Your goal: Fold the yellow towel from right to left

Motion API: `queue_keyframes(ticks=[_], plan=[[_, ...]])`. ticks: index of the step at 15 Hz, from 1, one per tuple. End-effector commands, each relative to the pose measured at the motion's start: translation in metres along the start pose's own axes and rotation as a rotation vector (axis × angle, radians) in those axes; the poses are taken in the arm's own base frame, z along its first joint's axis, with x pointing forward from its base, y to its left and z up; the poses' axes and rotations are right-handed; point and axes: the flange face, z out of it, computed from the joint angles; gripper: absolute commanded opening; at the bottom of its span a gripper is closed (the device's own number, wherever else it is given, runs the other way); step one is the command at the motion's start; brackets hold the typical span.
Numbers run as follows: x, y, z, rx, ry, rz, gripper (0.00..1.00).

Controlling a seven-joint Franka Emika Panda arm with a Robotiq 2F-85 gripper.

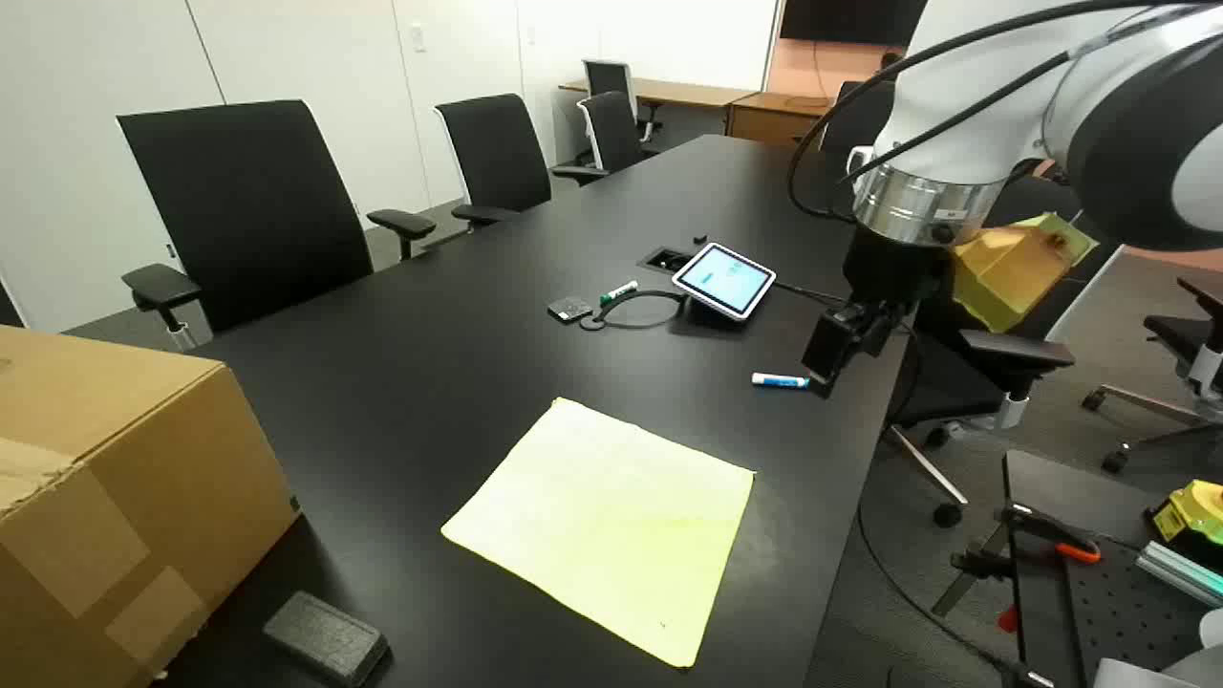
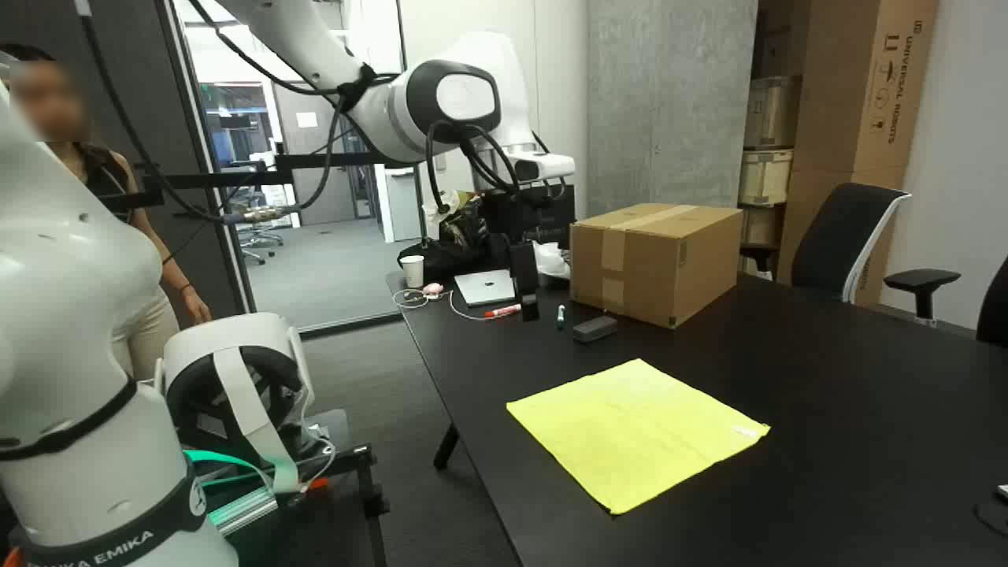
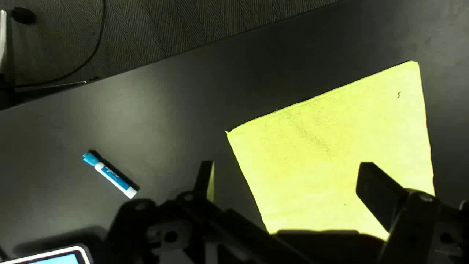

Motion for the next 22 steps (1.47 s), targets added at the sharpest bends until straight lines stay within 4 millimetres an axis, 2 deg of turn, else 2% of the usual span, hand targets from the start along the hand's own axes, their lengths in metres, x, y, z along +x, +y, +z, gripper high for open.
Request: queue_keyframes(ticks=[1,3,6,9,14,17,20,22], plan=[[0.001,0.000,-0.002,0.002,0.003,0.000,1.00],[0.004,0.001,-0.002,0.003,0.005,-0.004,1.00],[0.012,0.007,0.023,0.008,-0.009,-0.023,1.00],[0.026,0.012,0.070,0.032,-0.031,-0.039,1.00],[0.047,0.014,0.162,0.107,-0.022,-0.075,1.00],[0.057,0.017,0.207,0.136,-0.017,-0.086,1.00],[0.070,0.016,0.243,0.159,-0.049,-0.059,1.00],[0.081,0.015,0.260,0.158,-0.073,-0.032,1.00]])
